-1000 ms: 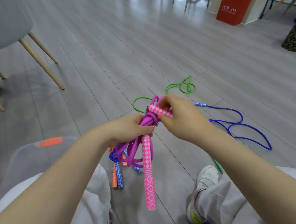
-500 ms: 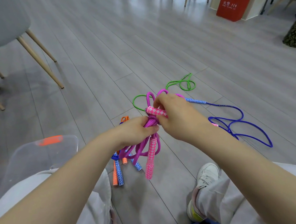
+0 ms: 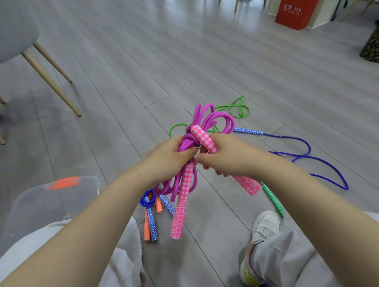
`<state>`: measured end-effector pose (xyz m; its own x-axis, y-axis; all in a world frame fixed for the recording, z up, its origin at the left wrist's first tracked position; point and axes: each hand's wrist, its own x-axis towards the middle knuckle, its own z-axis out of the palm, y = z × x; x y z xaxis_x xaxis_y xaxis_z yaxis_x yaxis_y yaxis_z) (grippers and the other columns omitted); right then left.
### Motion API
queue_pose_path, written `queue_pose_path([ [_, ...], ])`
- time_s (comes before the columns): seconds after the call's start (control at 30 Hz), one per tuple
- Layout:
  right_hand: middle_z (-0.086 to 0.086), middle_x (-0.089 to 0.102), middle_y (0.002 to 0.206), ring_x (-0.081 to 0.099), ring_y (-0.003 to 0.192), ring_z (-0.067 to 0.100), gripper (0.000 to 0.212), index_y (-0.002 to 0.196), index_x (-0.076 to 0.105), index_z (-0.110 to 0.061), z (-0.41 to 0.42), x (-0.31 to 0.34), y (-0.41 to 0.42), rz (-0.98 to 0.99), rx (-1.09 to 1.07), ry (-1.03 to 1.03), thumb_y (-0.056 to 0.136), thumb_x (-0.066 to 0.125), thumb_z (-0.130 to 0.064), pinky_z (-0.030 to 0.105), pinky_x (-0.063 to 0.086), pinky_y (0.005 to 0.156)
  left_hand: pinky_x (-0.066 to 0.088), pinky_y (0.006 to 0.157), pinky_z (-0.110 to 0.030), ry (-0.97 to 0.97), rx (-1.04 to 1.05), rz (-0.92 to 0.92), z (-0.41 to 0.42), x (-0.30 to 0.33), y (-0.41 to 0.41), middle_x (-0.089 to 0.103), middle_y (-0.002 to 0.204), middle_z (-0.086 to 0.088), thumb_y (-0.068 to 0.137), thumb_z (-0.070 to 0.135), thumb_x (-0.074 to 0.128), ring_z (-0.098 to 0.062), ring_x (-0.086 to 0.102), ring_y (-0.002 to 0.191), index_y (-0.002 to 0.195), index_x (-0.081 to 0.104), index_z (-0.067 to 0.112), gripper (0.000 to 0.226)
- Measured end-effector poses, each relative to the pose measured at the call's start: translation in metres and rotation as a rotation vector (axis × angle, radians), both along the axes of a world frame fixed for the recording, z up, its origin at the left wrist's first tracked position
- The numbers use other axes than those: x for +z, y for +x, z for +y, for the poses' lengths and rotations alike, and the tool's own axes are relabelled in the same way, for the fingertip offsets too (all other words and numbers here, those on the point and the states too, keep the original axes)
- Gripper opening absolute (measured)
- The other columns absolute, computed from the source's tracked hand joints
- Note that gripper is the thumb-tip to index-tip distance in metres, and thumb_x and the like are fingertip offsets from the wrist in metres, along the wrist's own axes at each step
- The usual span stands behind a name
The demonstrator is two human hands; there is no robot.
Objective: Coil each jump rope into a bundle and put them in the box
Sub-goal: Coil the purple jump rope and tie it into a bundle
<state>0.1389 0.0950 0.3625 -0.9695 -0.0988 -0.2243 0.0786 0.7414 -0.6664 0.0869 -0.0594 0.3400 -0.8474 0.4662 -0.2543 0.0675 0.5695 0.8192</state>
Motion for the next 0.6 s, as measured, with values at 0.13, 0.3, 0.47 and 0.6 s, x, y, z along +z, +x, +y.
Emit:
queue_pose_path([
  [0.13, 0.004, 0.062, 0.076, 0.060, 0.064, 0.016, 0.014, 0.090, 0.059, -0.019, -0.005, -0.006, -0.002, -0.007, 0.012, -0.195, 0.079, 0.068, -0.019, 0.029, 0.054, 0.052, 0.052, 0.089, -0.053, 0.112, 0.049, -0.139, 0.000, 0.001, 0.003, 0.069, 0.099, -0.009, 0.090, 0.035, 0.056, -0.026, 0.068, 0.092, 0.108, 0.058, 0.018, 0.025],
  [0.3, 0.001, 0.064, 0.078, 0.062, 0.068, 0.012, 0.024, 0.088, 0.057, -0.028, -0.009, -0.010, -0.001, -0.007, 0.019, -0.298, 0.080, 0.068, -0.009, 0.023, 0.053, 0.053, 0.049, 0.096, -0.050, 0.207, 0.071, -0.307, -0.005, 0.009, 0.001, 0.067, 0.108, -0.020, 0.085, 0.019, 0.058, -0.033, 0.067, 0.096, 0.116, 0.057, 0.006, 0.034],
  [0.47, 0.009, 0.068, 0.091, 0.064, 0.070, 0.015, 0.022, 0.104, 0.061, -0.018, 0.003, -0.009, -0.005, -0.057, 0.015, -0.252, 0.084, 0.067, -0.012, 0.021, 0.051, 0.053, 0.055, 0.074, -0.031, 0.221, -0.032, -0.409, -0.009, 0.016, -0.001, 0.064, 0.094, -0.017, 0.087, -0.004, 0.044, -0.021, 0.063, 0.076, 0.117, 0.056, -0.004, 0.032],
  [0.6, 0.011, 0.066, 0.089, 0.064, 0.067, 0.016, 0.019, 0.104, 0.061, -0.013, 0.010, -0.003, -0.005, -0.056, 0.043, -0.190, 0.086, 0.063, -0.009, 0.021, 0.052, 0.052, 0.049, 0.099, -0.045, 0.232, -0.117, -0.420, -0.011, 0.017, 0.000, 0.063, 0.119, -0.022, 0.093, -0.004, 0.049, -0.031, 0.064, 0.104, 0.125, 0.055, 0.005, 0.033],
])
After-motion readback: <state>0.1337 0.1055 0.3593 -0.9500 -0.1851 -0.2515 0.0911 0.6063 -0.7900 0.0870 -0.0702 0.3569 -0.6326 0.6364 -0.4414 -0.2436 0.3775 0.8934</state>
